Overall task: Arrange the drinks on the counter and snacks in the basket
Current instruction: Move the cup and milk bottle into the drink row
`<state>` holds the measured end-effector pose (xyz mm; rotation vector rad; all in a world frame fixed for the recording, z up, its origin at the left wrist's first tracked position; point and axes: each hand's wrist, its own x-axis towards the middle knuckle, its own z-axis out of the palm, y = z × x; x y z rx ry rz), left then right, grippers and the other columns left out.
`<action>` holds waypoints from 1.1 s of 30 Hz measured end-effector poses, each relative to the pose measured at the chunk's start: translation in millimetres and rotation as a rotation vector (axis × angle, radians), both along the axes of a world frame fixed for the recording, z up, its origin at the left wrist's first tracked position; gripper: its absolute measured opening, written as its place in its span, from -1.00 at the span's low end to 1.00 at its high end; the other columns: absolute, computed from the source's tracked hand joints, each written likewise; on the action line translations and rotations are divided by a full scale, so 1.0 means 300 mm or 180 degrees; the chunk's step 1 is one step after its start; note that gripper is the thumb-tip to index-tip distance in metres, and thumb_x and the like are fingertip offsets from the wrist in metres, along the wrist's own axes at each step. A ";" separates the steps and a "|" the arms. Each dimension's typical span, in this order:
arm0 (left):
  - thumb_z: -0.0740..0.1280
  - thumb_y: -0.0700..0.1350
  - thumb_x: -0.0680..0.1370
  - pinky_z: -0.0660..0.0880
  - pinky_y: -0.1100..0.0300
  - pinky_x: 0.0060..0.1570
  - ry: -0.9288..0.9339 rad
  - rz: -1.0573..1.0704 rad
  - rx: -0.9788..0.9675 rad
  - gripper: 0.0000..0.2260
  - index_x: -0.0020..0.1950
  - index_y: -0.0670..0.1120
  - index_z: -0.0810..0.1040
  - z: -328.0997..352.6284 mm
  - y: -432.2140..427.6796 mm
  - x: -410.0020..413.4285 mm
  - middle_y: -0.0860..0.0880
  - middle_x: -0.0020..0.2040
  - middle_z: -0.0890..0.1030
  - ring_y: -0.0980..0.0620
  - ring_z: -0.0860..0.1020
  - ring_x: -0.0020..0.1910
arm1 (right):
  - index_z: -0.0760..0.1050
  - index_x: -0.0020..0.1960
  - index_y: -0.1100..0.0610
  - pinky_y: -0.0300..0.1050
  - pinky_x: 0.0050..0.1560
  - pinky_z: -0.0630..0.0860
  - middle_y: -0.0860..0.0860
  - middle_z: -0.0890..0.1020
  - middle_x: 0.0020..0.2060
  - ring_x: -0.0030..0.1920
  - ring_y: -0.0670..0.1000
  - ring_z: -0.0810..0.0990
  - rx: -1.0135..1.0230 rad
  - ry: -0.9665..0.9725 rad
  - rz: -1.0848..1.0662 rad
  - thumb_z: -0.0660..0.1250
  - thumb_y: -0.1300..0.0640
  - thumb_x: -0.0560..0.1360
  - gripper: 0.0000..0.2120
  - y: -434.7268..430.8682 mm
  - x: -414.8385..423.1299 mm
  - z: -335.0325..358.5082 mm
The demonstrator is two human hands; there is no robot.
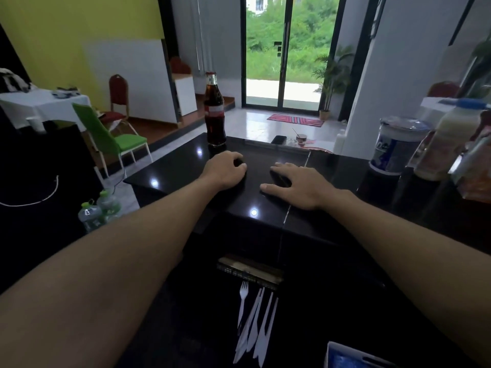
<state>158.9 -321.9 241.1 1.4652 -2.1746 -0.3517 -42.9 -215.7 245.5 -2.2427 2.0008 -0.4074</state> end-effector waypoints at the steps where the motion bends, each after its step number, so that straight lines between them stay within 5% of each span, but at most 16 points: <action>1: 0.30 0.05 0.59 0.34 0.19 0.18 0.0033 0.0004 0.0007 -0.63 0.38 0.00 0.53 0.003 -0.003 0.001 -0.01 0.35 0.56 -0.05 0.50 0.31 | 0.25 0.58 -0.08 0.05 0.53 0.14 -0.08 0.25 0.58 0.57 -0.01 0.19 -0.0002 0.0010 -0.0011 0.10 -0.54 0.45 -0.16 0.000 0.000 -0.001; 10: 0.45 -0.07 0.51 0.42 0.10 0.22 0.1120 0.0964 -0.0016 -0.58 0.31 -0.16 0.46 0.075 -0.098 0.040 -0.16 0.31 0.40 -0.12 0.48 0.23 | 0.28 0.56 -0.10 0.10 0.51 0.15 -0.09 0.26 0.57 0.54 0.01 0.26 -0.0061 0.0029 -0.0002 0.11 -0.54 0.44 -0.18 -0.004 0.006 -0.005; 16: 0.47 -0.06 0.51 0.31 -0.02 0.44 0.1213 0.1367 0.0083 -0.28 0.53 -0.23 0.18 0.101 -0.190 0.016 -0.22 0.51 0.23 -0.20 0.33 0.45 | 0.28 0.55 -0.11 0.12 0.51 0.13 -0.10 0.26 0.57 0.54 0.01 0.26 -0.0074 0.0015 0.0018 0.09 -0.57 0.42 -0.15 -0.014 -0.007 -0.015; 24: 0.41 -0.07 0.56 0.38 -0.06 0.39 0.1647 0.1331 0.0353 -0.41 0.52 -0.12 0.25 0.079 -0.296 -0.048 -0.15 0.39 0.47 -0.18 0.45 0.37 | 0.26 0.56 -0.12 0.11 0.52 0.06 -0.11 0.25 0.58 0.56 0.04 0.22 -0.0066 -0.0030 0.0040 0.00 -0.62 0.33 -0.06 -0.023 -0.010 -0.022; 33: 0.50 0.13 0.44 0.47 -0.09 0.28 0.1164 0.1232 -0.0085 -0.36 0.38 -0.11 0.37 0.038 -0.283 -0.071 -0.12 0.31 0.50 -0.14 0.51 0.28 | 0.26 0.56 -0.13 0.11 0.52 0.08 -0.10 0.26 0.57 0.55 0.07 0.25 -0.0061 -0.0055 0.0035 -0.03 -0.64 0.31 -0.04 -0.023 -0.015 -0.025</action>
